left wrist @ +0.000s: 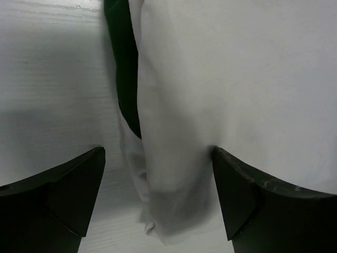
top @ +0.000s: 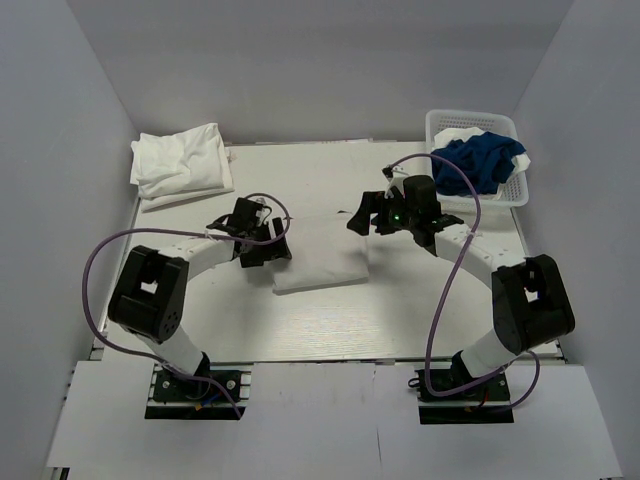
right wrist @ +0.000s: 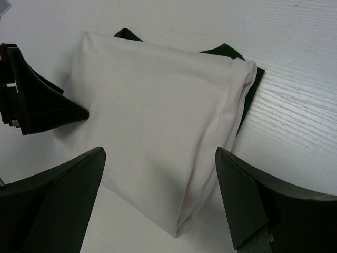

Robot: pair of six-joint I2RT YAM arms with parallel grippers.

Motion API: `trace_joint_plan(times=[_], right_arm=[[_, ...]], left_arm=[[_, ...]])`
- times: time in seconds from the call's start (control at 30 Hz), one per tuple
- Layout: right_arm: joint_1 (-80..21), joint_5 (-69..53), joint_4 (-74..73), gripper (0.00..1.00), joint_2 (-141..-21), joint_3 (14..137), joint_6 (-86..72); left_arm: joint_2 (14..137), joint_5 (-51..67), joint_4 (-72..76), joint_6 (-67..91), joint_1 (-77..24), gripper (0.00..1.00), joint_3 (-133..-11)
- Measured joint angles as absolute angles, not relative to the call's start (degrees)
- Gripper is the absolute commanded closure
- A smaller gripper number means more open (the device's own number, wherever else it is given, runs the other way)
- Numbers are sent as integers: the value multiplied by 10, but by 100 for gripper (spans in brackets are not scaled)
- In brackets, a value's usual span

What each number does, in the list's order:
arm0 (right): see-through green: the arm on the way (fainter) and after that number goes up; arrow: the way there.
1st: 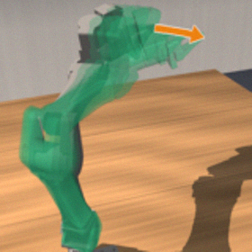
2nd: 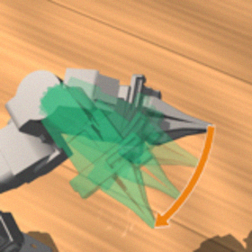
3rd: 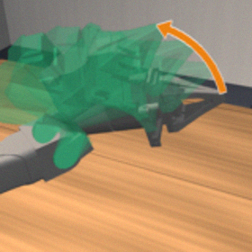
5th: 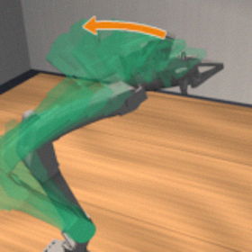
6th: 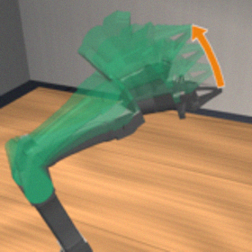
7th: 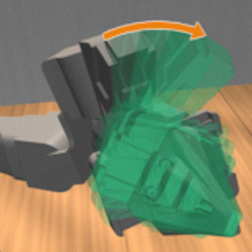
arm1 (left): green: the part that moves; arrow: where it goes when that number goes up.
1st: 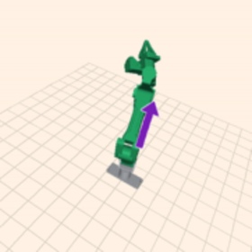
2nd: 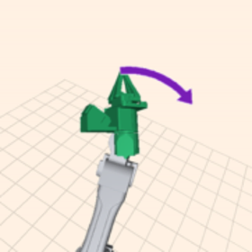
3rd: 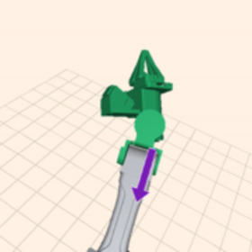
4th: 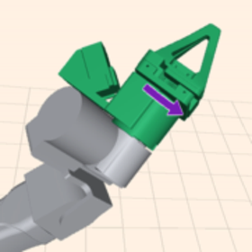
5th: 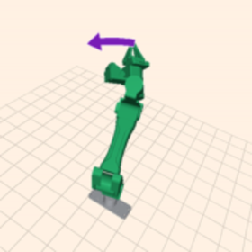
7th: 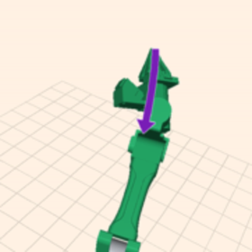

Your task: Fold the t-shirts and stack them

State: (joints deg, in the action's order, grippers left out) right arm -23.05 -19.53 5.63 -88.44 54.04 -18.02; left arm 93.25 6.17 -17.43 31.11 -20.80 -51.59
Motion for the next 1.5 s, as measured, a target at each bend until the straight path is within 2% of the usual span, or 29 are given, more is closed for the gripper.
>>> trace_joint_plan(times=[0.03,0.07,0.23,0.27,0.33,0.37,0.4,0.63,0.83,1.0,1.23,1.5], right_arm=[[-230,-195,58,10,-884,540,-180],[-230,-195,62,10,-884,540,-180],[-230,-194,64,10,-884,540,-180],[-230,-194,65,10,-884,540,-180],[-230,-192,67,10,-884,540,-180],[-230,-192,67,10,-884,539,-180],[-230,-190,70,10,-884,537,-181],[-230,-162,72,10,-864,522,-178],[-229,-130,83,10,-826,493,-163],[-229,-104,97,10,-813,476,-154],[-229,-87,109,10,-809,463,-143],[-229,-76,110,10,-809,463,-141]], left_arm=[[940,65,-167,308,-209,12,-516],[944,68,-161,307,-211,22,-518],[971,74,-125,293,-226,47,-525],[978,76,-116,289,-232,57,-527],[994,76,-107,287,-243,67,-535],[1004,76,-106,288,-246,78,-545],[1014,76,-106,289,-250,100,-557],[1074,31,-138,283,-264,100,-653],[1129,-88,-233,221,-259,100,-794],[1155,-207,-258,129,-252,100,-900],[1158,-343,-230,-19,-229,100,-932],[1158,-392,-122,-197,-171,100,-936]])
